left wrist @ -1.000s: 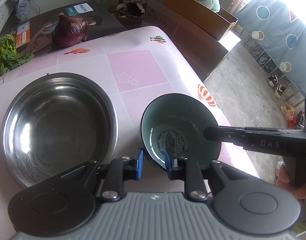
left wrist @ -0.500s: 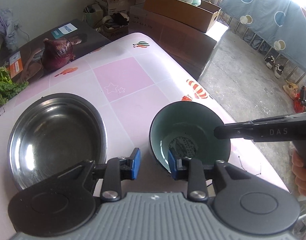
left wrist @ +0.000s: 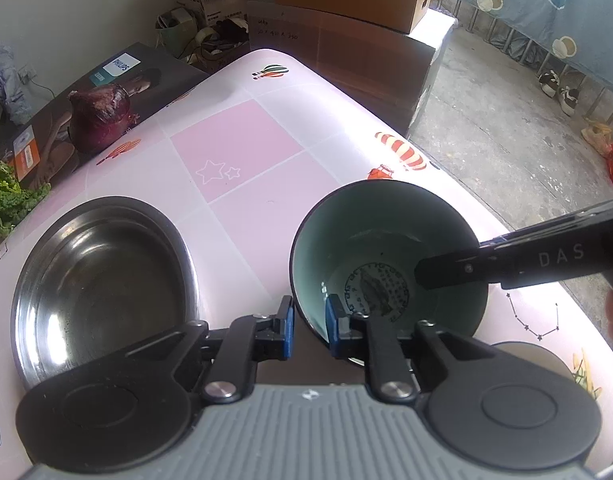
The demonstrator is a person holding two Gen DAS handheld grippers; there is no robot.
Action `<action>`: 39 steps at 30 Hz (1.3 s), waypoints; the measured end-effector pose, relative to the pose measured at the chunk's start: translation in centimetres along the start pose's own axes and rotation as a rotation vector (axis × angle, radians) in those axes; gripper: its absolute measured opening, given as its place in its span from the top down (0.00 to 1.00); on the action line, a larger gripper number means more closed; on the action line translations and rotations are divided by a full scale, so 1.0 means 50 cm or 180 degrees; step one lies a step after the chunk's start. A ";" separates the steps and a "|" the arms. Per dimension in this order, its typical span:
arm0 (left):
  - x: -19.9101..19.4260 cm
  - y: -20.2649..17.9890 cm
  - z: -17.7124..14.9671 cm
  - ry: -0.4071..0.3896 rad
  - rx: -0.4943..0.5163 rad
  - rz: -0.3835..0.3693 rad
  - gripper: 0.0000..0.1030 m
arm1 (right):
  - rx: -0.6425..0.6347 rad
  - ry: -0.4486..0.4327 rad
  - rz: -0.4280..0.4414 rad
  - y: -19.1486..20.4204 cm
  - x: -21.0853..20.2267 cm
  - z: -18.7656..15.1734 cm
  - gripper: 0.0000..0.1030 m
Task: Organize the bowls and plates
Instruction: 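Carry the tilted green bowl with the right gripper over the steel bowl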
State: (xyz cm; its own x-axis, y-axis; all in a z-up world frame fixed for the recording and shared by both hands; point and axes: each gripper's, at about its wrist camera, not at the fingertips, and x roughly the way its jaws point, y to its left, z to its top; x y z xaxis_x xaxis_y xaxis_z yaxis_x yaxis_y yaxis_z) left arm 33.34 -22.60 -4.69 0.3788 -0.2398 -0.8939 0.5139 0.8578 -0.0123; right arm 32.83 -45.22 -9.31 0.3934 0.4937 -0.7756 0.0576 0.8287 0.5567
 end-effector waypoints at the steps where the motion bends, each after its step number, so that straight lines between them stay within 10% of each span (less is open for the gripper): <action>1: 0.000 -0.001 -0.001 -0.0004 0.0004 0.0007 0.84 | 0.0003 0.0007 0.0006 0.001 0.004 -0.001 0.75; 39: 0.012 0.032 0.011 0.0249 -0.0281 -0.0160 0.81 | -0.0302 -0.0080 -0.0129 0.031 0.011 0.007 0.75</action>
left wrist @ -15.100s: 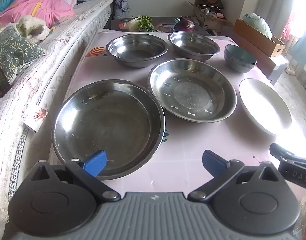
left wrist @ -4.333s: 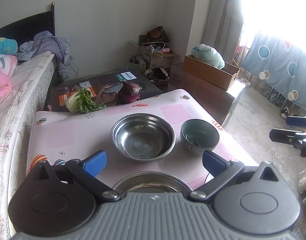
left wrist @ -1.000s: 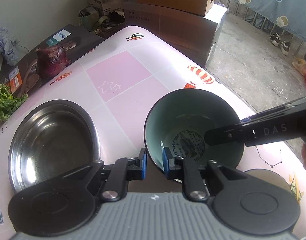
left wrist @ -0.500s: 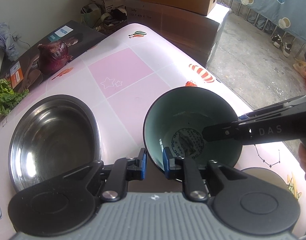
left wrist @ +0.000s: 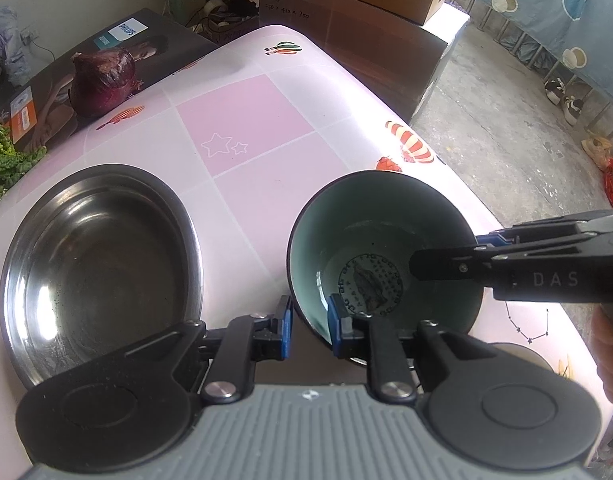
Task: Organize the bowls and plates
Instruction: 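Carry the tilted green bowl with the right gripper over the steel bowl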
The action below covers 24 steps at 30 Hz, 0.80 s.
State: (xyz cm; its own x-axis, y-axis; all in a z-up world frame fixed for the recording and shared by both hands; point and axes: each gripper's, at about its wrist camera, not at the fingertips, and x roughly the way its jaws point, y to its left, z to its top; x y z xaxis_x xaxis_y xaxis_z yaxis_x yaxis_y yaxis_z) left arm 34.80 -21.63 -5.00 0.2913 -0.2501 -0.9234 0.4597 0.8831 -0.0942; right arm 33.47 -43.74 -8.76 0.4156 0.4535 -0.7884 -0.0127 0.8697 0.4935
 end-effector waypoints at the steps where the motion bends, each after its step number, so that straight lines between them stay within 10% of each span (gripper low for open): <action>1: 0.002 0.000 0.001 0.0027 -0.0006 -0.0011 0.80 | 0.0023 0.0004 0.0003 -0.002 -0.004 -0.002 0.74; 24: 0.005 0.020 0.007 0.0177 -0.0232 -0.0247 0.77 | 0.0191 0.0075 0.0103 -0.007 -0.004 -0.002 0.74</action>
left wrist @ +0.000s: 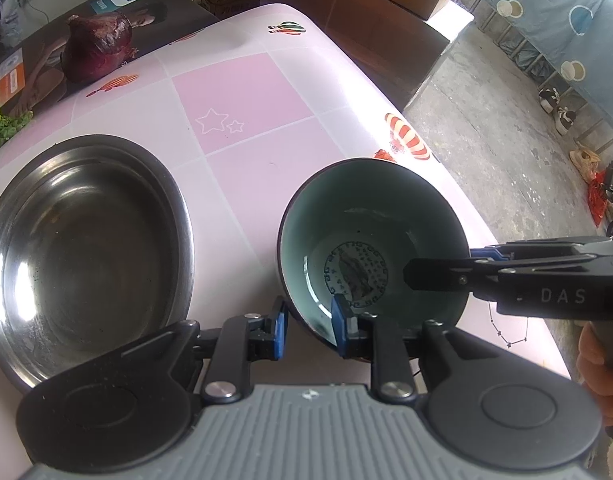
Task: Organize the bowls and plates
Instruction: 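Carry the tilted green bowl with the right gripper over the steel bowl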
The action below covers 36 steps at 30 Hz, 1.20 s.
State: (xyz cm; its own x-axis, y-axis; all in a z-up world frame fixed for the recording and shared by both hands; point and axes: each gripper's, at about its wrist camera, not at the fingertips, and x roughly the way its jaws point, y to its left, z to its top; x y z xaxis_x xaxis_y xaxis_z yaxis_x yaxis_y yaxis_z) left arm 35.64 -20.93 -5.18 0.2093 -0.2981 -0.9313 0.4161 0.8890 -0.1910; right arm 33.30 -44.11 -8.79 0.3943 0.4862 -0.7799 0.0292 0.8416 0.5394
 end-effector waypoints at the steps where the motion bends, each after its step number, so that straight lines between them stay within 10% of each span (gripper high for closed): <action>1: -0.001 0.000 0.001 -0.0008 -0.0003 0.0001 0.76 | -0.0004 -0.0006 -0.0005 0.000 0.000 0.001 0.74; 36: 0.007 0.000 0.005 -0.0004 -0.0031 0.0006 0.75 | 0.0032 0.0010 0.0005 0.001 0.027 0.004 0.71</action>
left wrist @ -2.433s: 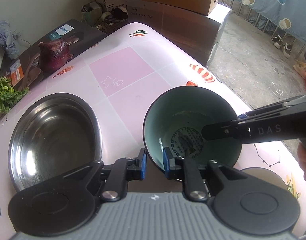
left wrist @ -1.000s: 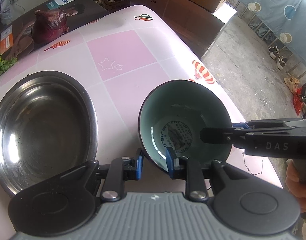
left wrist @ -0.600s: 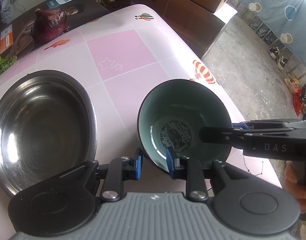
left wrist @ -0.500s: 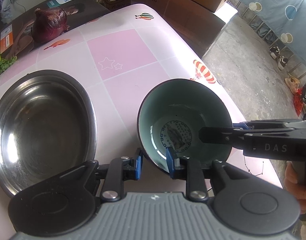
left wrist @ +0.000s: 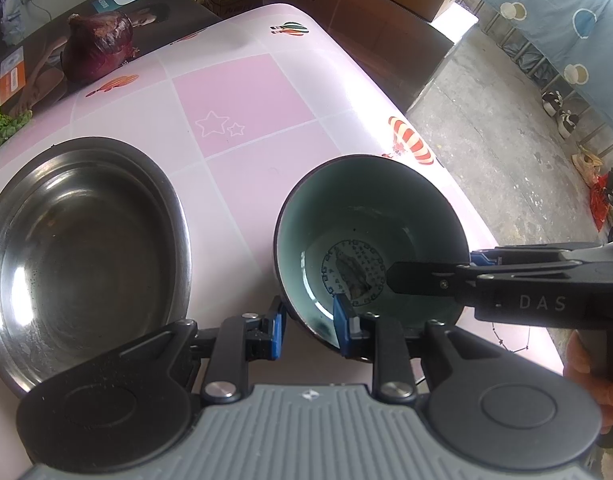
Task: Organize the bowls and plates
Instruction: 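Carry the tilted green bowl with the right gripper over the steel bowl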
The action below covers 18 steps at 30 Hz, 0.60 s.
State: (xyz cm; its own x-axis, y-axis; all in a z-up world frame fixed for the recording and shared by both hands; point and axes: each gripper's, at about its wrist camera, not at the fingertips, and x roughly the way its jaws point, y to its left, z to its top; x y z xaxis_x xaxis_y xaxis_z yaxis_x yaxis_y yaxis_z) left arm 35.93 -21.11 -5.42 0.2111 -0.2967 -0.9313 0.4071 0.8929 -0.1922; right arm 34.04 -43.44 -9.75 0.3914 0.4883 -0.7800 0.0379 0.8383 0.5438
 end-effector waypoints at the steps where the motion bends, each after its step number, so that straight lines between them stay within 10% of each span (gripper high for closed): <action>1: 0.000 0.000 0.000 0.0000 -0.0002 0.0000 0.75 | 0.0000 0.0000 0.0000 0.000 0.000 0.000 0.71; 18: 0.004 0.001 -0.002 0.0001 -0.0007 -0.0004 0.74 | -0.0003 -0.0003 -0.0003 0.001 0.005 0.000 0.71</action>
State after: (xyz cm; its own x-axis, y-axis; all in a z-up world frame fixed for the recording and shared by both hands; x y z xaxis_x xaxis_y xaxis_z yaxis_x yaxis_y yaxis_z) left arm 35.90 -21.12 -5.65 0.2103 -0.2977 -0.9312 0.4054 0.8933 -0.1940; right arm 34.12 -43.27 -9.89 0.3923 0.4872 -0.7802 0.0375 0.8390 0.5428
